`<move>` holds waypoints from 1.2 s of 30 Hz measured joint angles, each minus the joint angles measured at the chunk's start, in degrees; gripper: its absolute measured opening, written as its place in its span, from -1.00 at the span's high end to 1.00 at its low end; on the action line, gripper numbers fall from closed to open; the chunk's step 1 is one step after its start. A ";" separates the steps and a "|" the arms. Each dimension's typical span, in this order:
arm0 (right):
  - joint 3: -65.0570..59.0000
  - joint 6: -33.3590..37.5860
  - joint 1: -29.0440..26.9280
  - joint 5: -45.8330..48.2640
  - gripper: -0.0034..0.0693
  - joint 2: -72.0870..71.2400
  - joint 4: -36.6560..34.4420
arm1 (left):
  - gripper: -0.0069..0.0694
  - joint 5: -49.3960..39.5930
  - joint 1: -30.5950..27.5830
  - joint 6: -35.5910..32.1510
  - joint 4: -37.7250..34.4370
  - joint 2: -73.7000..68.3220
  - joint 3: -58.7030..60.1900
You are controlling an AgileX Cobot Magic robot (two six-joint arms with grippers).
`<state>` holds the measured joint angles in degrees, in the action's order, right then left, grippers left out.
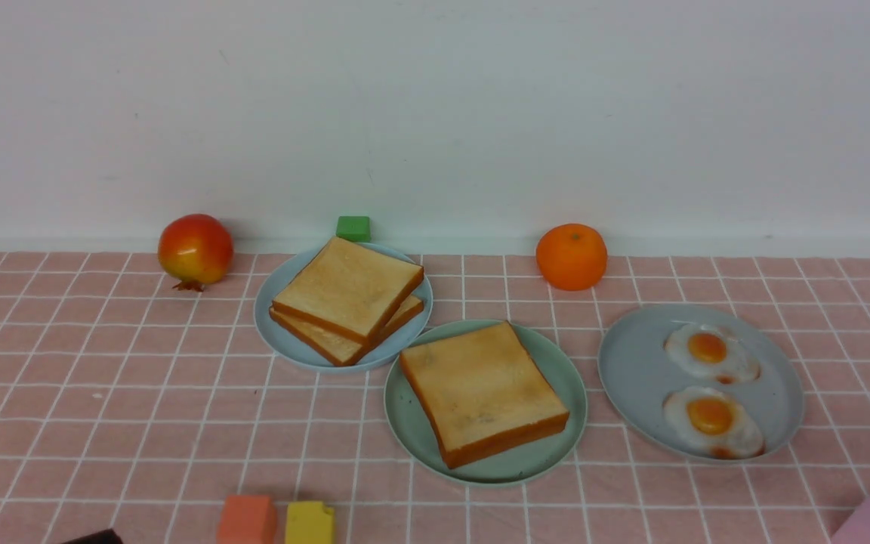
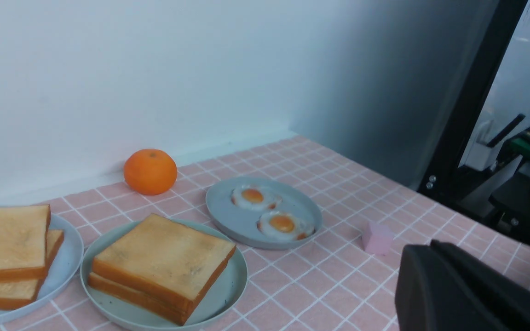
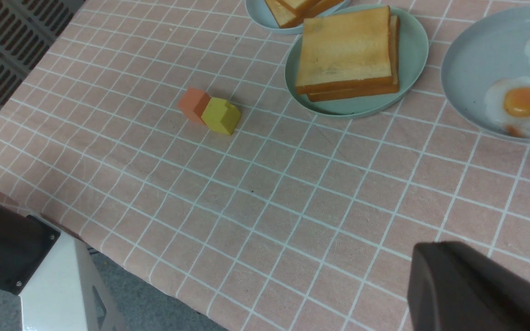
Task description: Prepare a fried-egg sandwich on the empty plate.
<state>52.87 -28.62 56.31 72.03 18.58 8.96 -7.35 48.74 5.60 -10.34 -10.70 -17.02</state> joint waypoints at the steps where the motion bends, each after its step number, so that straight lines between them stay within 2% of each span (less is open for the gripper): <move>1: 0.00 0.00 0.00 0.00 0.88 0.00 0.00 | 0.79 0.06 0.00 0.00 0.00 0.02 0.00; 10: -0.14 0.00 -0.07 0.00 0.87 0.00 0.00 | 0.79 -0.17 0.00 0.00 -0.04 0.02 0.00; 13: -0.73 0.00 -2.03 0.00 0.86 0.00 0.00 | 0.79 -0.19 0.00 0.00 -0.04 0.02 0.00; 20: -9.41 1.55 -31.54 -0.29 0.89 -0.54 0.55 | 0.79 -0.46 0.00 0.00 -0.11 0.19 0.00; 22: -11.31 3.52 -35.70 -2.06 0.91 -1.31 0.49 | 0.79 -0.68 0.00 0.00 -0.11 0.24 0.00; 23: -15.35 7.85 -40.93 -8.75 0.92 -3.21 -0.35 | 0.79 -0.68 0.00 0.00 -0.17 0.24 0.00; 25: -21.29 15.57 -46.77 -19.83 0.92 -5.69 -2.74 | 0.79 -0.68 0.00 0.00 -0.21 0.24 0.00; 26: -26.69 19.99 -49.34 -29.14 0.92 -7.57 -4.50 | 0.79 -0.68 0.00 0.00 -0.21 0.24 0.00; 27: -26.69 19.99 -49.34 -29.14 0.92 -7.57 -4.50 | 0.79 -0.68 0.00 0.00 -0.21 0.24 0.00; 29: -38.24 26.06 -53.22 -44.86 0.92 -11.22 -6.08 | 0.79 -0.68 0.00 0.00 -0.21 0.24 0.00; 33: -50.50 26.21 -55.11 -55.59 0.92 -16.60 -6.62 | 0.79 -0.68 0.00 0.00 -0.21 0.24 0.00; 36: -53.81 24.43 -55.43 -54.91 0.92 -18.78 -6.68 | 0.79 -0.70 0.00 0.00 -0.21 0.24 0.00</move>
<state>-0.93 -4.19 0.88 17.13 -0.20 2.29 -8.05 48.74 5.60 -10.55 -10.46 -17.02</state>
